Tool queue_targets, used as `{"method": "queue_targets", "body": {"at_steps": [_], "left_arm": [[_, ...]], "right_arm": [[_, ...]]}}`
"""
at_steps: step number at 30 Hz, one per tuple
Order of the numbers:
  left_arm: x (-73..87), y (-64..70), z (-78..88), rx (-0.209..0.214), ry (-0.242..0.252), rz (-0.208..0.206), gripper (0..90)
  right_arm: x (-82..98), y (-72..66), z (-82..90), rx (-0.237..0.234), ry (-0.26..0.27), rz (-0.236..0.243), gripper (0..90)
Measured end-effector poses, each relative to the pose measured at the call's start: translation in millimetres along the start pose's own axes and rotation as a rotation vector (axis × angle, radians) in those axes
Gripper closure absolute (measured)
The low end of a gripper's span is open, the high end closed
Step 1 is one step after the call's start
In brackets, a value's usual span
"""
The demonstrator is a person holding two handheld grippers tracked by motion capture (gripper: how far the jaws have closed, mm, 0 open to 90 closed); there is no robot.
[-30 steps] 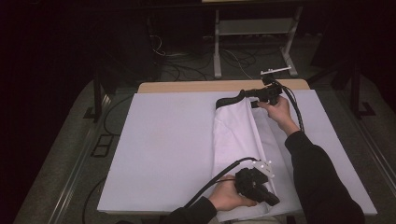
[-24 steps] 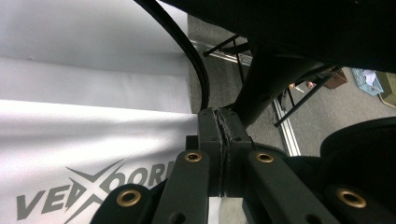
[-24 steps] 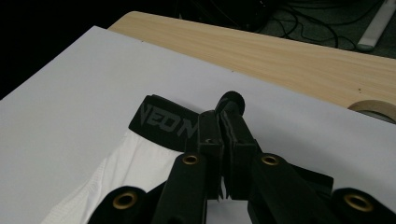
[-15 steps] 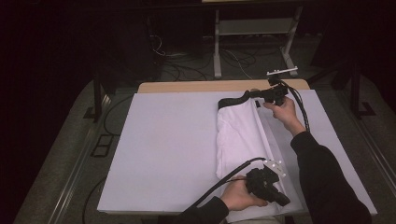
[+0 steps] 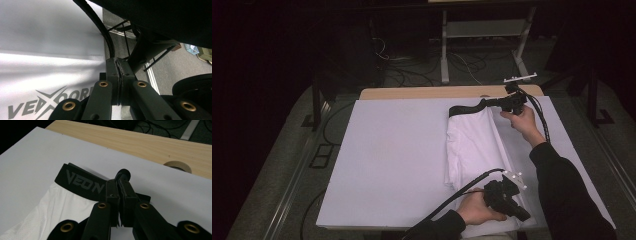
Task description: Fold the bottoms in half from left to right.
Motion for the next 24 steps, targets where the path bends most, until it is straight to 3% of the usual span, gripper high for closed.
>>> {"method": "queue_targets", "body": {"at_steps": [18, 21, 23, 24], "left_arm": [[-7.4, -8.9, -15.3, 0.019, -0.002, 0.033, 87.6], [-7.0, -11.8, -16.8, 0.037, 0.004, 0.047, 82.7], [-6.7, -11.6, -17.1, 0.021, 0.018, 0.045, 66.1], [-6.5, -11.1, -16.8, 0.023, 0.028, 0.043, 66.1]], "right_arm": [[11.0, 8.8, 0.2, 0.014, -0.022, 0.0, 85.1], [13.7, 11.4, -0.6, 0.022, -0.021, -0.021, 81.8], [17.8, 15.4, -0.4, 0.035, -0.017, -0.068, 68.3], [17.8, 15.4, -0.4, 0.035, -0.017, -0.068, 68.3]]}}
Point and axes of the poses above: each handheld gripper's, and its own axes: z roughly backward along the jaws, x roughly out of its underside, y roughly to its right, the point moved 1 cm from there along -z, roughly forward along the jaws, and after that the axes turned 8 degrees about z, right-handed, at the moved point
